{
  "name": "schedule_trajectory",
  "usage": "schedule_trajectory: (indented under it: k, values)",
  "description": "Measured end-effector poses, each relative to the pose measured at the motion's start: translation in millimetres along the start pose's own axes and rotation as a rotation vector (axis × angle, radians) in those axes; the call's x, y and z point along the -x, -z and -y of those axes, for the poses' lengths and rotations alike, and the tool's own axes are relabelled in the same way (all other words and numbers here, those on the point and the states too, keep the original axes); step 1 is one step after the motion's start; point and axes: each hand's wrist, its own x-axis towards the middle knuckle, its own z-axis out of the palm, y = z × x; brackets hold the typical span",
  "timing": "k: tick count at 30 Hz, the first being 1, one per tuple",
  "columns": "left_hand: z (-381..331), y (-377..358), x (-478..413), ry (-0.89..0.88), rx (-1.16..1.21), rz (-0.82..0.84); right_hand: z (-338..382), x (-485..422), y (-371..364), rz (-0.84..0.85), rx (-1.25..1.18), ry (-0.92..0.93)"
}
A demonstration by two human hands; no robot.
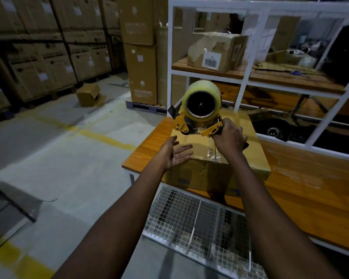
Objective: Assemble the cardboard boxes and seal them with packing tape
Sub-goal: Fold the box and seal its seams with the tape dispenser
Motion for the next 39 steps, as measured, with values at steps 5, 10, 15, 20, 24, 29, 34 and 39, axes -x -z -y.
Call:
schedule_trajectory:
  k: [5,10,15,20,24,29,34,39]
  values:
    - [-1.5,-3.8,-3.3,-0.02,0.116,-0.028,8.9,4.0,-1.7,-0.006,0.018,-0.016]
    - [-4.5,-0.8,-9.0,-0.097,0.152,-0.084,16.2,1.3,-4.5,-0.008,0.017,-0.022]
    - [-9.1,4.3,-10.1,-0.135,0.223,-0.103,19.0,1.6,-8.6,0.002,0.024,-0.034]
    - [-12.0,5.3,-10.9,-0.19,0.199,-0.139,18.2,2.6,-12.8,0.004,0.032,-0.033]
    - [-14.5,14.4,-15.8,-0.268,0.109,-0.22,11.5,6.3,-16.5,0.024,0.064,-0.002]
    - [-11.4,35.6,-18.8,-0.301,-0.101,-0.27,5.3,26.0,-28.7,0.017,0.097,0.047]
    - [-13.9,90.4,-21.8,-0.284,-0.178,-0.392,-8.4,27.5,-29.1,0.0,0.138,0.006]
    - [-18.1,101.3,-28.4,-0.296,-0.253,-0.417,-15.3,20.1,-34.2,0.029,0.146,-0.008]
